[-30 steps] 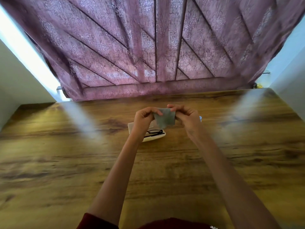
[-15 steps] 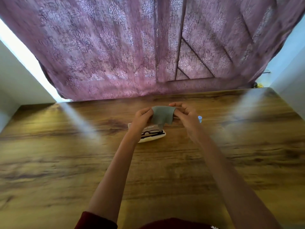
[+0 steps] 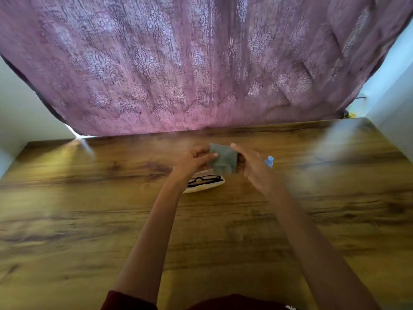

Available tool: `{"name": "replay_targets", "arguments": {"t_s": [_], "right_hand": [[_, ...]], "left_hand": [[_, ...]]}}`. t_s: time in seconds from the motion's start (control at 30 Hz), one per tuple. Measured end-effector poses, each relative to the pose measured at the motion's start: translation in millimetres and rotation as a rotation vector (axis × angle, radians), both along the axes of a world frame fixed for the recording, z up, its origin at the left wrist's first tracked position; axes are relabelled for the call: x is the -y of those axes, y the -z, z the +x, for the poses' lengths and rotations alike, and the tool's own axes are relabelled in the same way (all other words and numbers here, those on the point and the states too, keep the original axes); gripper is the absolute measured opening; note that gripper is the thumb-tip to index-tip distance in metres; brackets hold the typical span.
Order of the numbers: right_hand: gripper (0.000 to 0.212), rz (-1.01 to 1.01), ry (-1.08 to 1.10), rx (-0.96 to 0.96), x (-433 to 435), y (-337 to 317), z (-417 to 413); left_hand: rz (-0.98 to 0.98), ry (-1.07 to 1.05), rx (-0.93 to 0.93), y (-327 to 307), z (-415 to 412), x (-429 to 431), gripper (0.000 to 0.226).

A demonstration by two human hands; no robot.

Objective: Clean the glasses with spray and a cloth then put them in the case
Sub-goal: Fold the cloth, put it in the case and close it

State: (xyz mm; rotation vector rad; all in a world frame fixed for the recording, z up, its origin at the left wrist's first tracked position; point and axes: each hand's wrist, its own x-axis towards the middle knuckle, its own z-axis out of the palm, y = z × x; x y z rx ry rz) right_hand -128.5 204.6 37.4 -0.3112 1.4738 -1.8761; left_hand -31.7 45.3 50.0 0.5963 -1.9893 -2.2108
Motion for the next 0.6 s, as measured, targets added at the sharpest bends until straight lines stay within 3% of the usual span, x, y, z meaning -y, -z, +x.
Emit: {"name": "replay_targets", "arguments": {"t_s": [0.1, 0.3, 0.43, 0.6], "right_hand": [[0.033, 0.001, -0.009, -0.037, 0, 7, -3], [0.019, -0.014, 0.037, -0.097, -1, 9, -4], [0.035, -0.036, 0.003, -0.147, 2, 7, 0], [0.039, -0.05, -0.006, -0.145, 5, 8, 0]], "left_hand": [[-0.018, 0.004, 0.025, -1, 1, 2, 0.039], [-0.036, -0.028, -0.015, 2, 5, 2, 0.015], [0.019, -0.063, -0.034, -1, 7, 0, 0.021], [0.064, -0.02, -0.06, -4, 13, 1, 0.024]]}}
